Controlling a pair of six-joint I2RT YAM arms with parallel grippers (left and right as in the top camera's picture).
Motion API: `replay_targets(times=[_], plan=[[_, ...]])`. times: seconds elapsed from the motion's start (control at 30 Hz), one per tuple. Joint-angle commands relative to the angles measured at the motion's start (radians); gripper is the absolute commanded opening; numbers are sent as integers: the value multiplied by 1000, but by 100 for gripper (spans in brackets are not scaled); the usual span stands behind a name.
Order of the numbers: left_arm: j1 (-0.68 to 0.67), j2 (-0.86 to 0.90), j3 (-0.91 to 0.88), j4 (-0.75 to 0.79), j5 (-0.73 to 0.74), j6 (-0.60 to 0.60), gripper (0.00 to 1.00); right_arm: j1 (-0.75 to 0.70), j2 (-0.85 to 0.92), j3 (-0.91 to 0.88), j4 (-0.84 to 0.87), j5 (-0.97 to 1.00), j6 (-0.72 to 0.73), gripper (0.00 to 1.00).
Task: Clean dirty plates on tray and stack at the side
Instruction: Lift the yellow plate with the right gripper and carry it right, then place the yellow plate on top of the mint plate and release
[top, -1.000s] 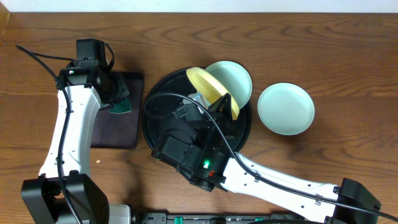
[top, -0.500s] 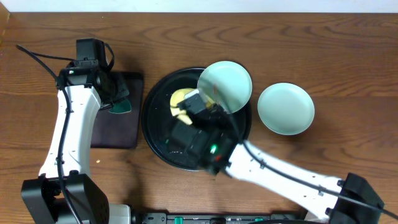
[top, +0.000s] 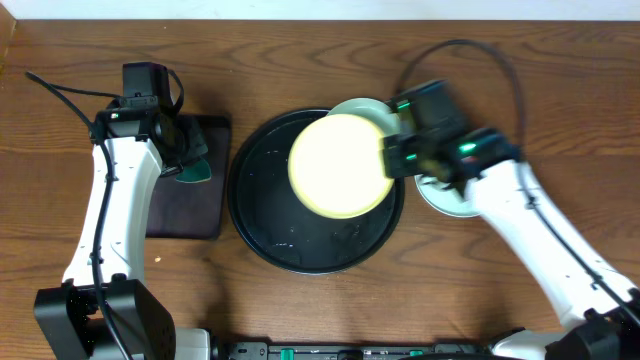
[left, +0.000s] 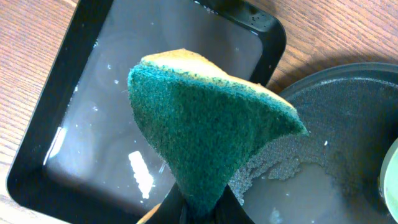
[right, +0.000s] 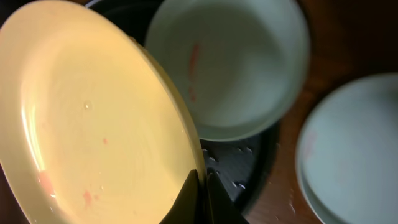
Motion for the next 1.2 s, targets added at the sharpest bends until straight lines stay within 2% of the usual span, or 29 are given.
replay_targets(times=[0.0,0.13,0.33,0.57,0.8,0.87,0.93,1.17], plan=[[3,-2,15,-3,-16,-5,7,-132,-27,20,-42,-130,3,1],[3,-2,15,-3,-16,-5,8,-306,-24,10,-105,-25,-4,1],[3,-2,15,-3,-16,-5,7,-438,-20,-58,-99,165,56,1],[3,-2,15,-6,-16,-5,8,-513,-19,-177,-14,235,109,1],[3,-2,15,-6,-16,-5,7,-522,-18,-263,72,237,109,1],[3,-2,15,-6,-16,-5,7,-521,-18,-264,74,236,109,20],[3,-2,15,-7,-16,-5,7,-520,-19,-263,89,191,92,30],[3,-2,15,-26,-16,-5,7,-471,-18,-195,109,-44,-53,44]])
